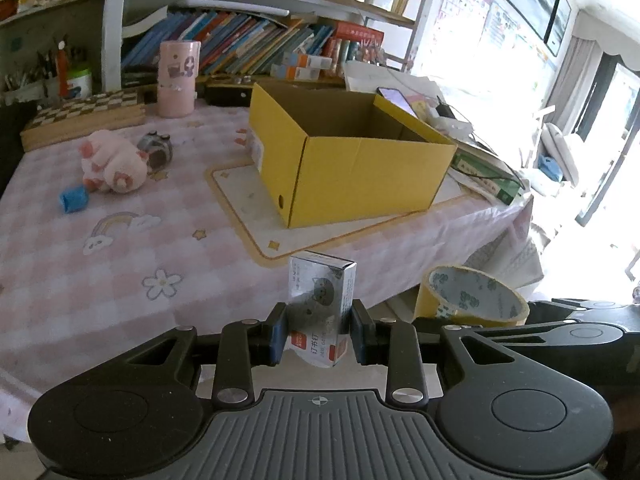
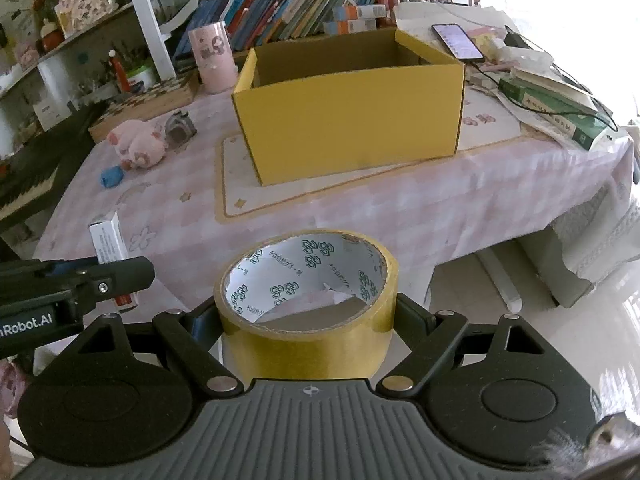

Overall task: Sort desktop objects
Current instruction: 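Carry the small box and tape roll with both tools to the yellow box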

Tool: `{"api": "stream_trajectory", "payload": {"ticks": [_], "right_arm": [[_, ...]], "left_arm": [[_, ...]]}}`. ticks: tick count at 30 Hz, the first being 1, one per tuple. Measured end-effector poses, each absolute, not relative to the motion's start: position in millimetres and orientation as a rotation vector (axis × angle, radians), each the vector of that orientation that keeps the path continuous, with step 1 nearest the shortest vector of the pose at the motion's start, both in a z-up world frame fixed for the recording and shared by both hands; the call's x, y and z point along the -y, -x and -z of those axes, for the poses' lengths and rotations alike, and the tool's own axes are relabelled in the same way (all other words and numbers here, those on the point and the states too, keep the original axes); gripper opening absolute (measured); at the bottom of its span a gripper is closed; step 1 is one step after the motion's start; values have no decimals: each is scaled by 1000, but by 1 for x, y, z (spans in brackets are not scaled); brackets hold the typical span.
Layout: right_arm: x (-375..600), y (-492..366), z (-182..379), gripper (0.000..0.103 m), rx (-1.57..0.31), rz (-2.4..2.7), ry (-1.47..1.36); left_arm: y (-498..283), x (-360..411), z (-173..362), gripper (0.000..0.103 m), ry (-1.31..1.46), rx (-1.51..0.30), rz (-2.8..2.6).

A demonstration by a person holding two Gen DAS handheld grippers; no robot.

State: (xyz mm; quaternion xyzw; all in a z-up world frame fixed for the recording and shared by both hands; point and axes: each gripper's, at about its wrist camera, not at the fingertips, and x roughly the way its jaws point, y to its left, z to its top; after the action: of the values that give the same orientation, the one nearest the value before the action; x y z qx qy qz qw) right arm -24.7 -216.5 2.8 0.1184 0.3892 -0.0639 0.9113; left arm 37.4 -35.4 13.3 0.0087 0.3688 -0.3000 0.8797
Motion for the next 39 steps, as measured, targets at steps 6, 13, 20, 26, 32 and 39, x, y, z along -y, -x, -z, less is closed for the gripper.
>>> {"api": "stream_trajectory", "payload": {"ticks": [6,13,20,26,32,39], "right_arm": [[234,16,-7,84,-801,133,-238],[259,4,-9,84,-807,133,-236],[285,-9,-15,84,-795,126,-231],[309,-20,-23,84,-776,113,-226],[334,-35,-32,84,-746,97,-207],[363,-49,-57,84,-655,85,-170]], "left_arm": [[-46,55,-14,30,-16,-772,631],[-55,78,-16,31,-12,-763,629],[-64,105,-20,31,-21,-742,636],[-73,129,-25,31,-22,-718,636],[-84,152,-34,31,-22,-679,623],[-98,177,-51,31,-23,-611,614]]}}
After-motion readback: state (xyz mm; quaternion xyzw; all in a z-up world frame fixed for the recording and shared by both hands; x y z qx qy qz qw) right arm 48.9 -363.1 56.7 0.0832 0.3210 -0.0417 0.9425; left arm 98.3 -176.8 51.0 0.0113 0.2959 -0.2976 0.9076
